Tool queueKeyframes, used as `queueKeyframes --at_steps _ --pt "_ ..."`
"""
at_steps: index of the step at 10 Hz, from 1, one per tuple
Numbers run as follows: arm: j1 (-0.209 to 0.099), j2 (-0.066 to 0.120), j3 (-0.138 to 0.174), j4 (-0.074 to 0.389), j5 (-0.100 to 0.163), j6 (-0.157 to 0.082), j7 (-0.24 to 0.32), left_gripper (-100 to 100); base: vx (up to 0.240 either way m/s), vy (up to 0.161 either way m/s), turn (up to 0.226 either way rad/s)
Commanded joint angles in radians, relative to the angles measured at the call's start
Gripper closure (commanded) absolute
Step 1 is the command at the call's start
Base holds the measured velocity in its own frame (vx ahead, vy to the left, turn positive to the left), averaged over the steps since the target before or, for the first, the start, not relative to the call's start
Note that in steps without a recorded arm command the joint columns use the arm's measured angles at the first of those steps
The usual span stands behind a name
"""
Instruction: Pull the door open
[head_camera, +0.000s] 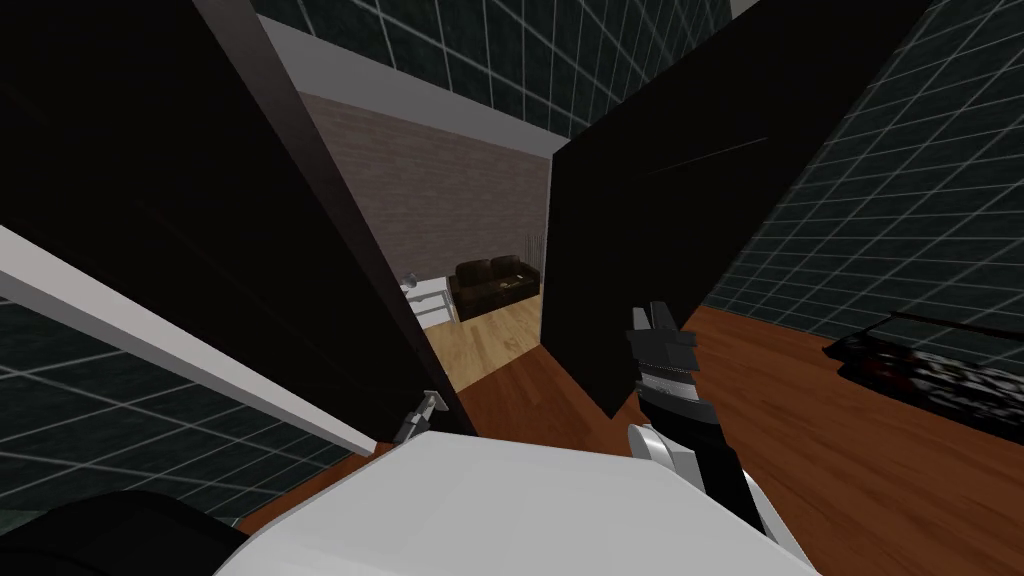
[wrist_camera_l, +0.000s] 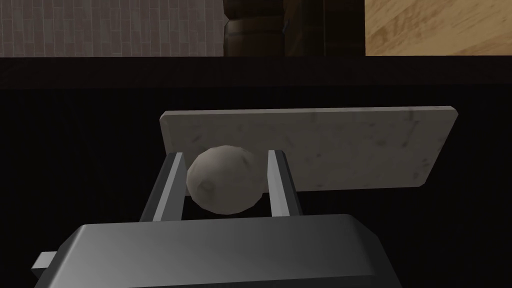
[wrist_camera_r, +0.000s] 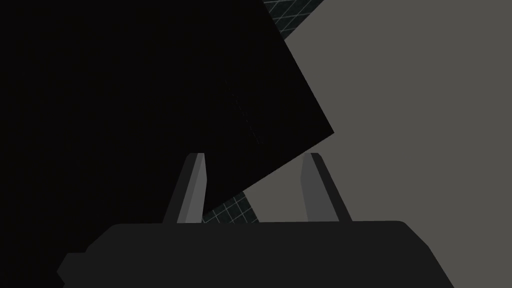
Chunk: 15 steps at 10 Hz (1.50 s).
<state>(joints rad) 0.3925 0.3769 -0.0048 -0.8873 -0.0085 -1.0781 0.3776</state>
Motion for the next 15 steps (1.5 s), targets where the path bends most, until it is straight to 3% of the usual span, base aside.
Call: queueKeyframes --at_steps 1,6,7,11,12,15 --pt "0.0 0.0 0.0 0.0 0.0 0.0 0.0 100 -0.069 0.006 -0.009" --pt "-0.111 -0.006 -0.027 0.086 0.035 0.029 -0.023 100 -0.18 0.042 -0.11" --pt "-0.122 -0.007 -0.029 0.093 0.039 0.032 -0.025 100 -0.211 0.025 -0.07" --pt "-0.222 -0.013 -0.051 0.166 0.071 0.058 -0.046 100 -0.184 0.036 -0.11" --pt "-0.222 -0.013 -0.051 0.166 0.071 0.058 -0.046 100 -0.129 0.055 -0.057" --pt "-0.287 -0.016 -0.066 0.213 0.092 0.076 -0.06 100 -0.132 0.041 -0.08"
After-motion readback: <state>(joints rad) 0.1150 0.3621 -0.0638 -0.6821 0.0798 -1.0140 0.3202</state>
